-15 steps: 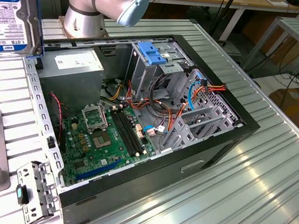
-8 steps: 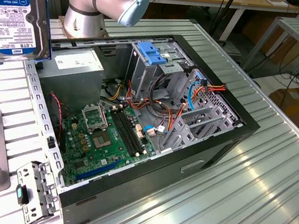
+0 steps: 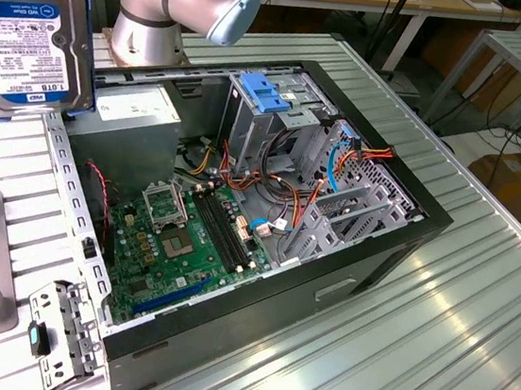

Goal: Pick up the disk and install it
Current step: 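Pick up the disk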

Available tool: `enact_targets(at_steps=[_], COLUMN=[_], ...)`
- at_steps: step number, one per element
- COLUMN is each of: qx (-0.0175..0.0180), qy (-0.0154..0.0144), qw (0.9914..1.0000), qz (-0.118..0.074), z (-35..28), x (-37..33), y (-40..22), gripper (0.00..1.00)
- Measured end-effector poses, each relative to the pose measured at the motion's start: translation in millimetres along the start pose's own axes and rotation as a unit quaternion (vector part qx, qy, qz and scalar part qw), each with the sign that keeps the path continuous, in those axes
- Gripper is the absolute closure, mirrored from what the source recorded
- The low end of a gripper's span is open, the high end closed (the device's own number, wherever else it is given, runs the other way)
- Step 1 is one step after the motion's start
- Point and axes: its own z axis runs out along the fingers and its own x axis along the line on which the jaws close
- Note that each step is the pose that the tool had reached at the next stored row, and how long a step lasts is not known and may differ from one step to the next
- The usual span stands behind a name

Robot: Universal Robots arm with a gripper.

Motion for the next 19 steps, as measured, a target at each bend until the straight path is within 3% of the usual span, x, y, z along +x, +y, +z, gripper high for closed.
enact_targets(at_steps=[5,8,9,11,14,17,19], qx=[0.0000,0.0001,0.0001,0.0001,0.0001,0.0002,0.0002], qy=[0.0027,0.0040,0.0045,0.0048,0.0055,0.0065,0.0070], qw=[1.00000,0.99999,0.99999,0.99999,0.99998,0.99998,0.99998], qz=[0.000,0.000,0.000,0.000,0.000,0.000,0.000], z=[1.7,3.0,3.6,4.2,5.4,7.2,7.9], x=[1.6,1.1,0.8,0.4,-0.3,-1.4,-1.8], y=[-15.5,-28.0,-35.6,-43.4,-60.4,-87.2,-96.9], gripper=[0.63,0.63,0.63,0.63,0.63,0.63,0.63])
